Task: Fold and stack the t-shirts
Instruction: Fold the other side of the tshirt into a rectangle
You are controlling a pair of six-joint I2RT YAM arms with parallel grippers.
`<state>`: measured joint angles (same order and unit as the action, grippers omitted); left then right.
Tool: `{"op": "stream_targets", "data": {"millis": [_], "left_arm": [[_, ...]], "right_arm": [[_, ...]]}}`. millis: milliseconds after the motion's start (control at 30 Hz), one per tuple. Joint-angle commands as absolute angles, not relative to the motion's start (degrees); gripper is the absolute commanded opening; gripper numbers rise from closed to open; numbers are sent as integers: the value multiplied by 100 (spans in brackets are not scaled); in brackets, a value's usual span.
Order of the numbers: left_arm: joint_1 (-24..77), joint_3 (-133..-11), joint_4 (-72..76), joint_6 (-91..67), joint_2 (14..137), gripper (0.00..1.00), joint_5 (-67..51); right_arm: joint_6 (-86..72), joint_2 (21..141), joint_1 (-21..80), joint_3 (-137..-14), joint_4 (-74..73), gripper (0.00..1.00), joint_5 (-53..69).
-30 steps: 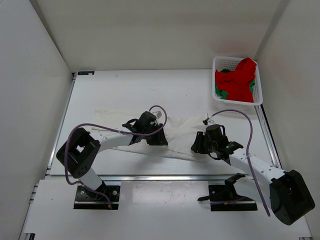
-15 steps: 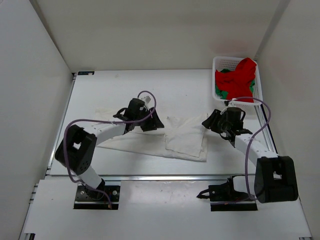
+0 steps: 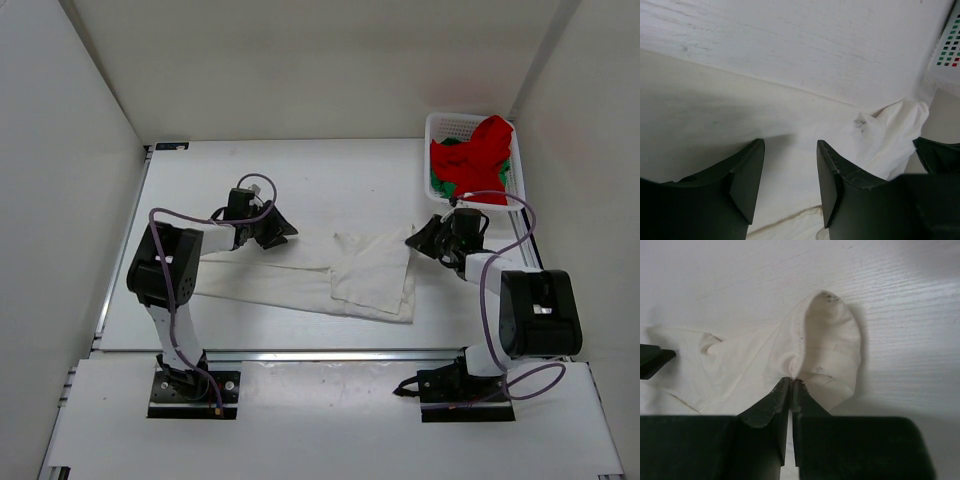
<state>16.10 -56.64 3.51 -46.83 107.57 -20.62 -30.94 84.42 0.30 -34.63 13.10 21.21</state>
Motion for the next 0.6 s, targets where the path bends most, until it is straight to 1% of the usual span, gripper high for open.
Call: {"op": "stream_targets", "data": {"millis": [0,200,333,400,433,467,500,567], "left_arm": [[1310,-5336,702,-4781,10749,57,-2223],[564,-4712,1124,-5088,10635,57,-2233],[325,-4641,1221,-5220,10600,56,-2320],[299,-4597,1292,-5291,10539,57,-2364],[316,-4614,1292,-5308,10442,57,-2390],[316,-4606,1327,-5352,10381,59,-2443],[351,-4614,1353,-5361,10345,59,-2539],[465,-4676,1275,-5344,10056,60,-2514]], "right_arm": [[-3138,8595,9,-3595,1767,0,2162],[-3076,8349,-561,-3278,1573,0,1731],[-2953,8621,-624,-3655,1503,0,1854],[-2918,8745,-545,-3805,1485,2,1951],[-2909,8693,-493,-3780,1459,16,1951],[-2892,8658,-457,-3788,1468,27,2003],[-2900,8483,-448,-3692,1442,32,2047],[-2979,7887,-422,-3351,1433,34,1838]]}}
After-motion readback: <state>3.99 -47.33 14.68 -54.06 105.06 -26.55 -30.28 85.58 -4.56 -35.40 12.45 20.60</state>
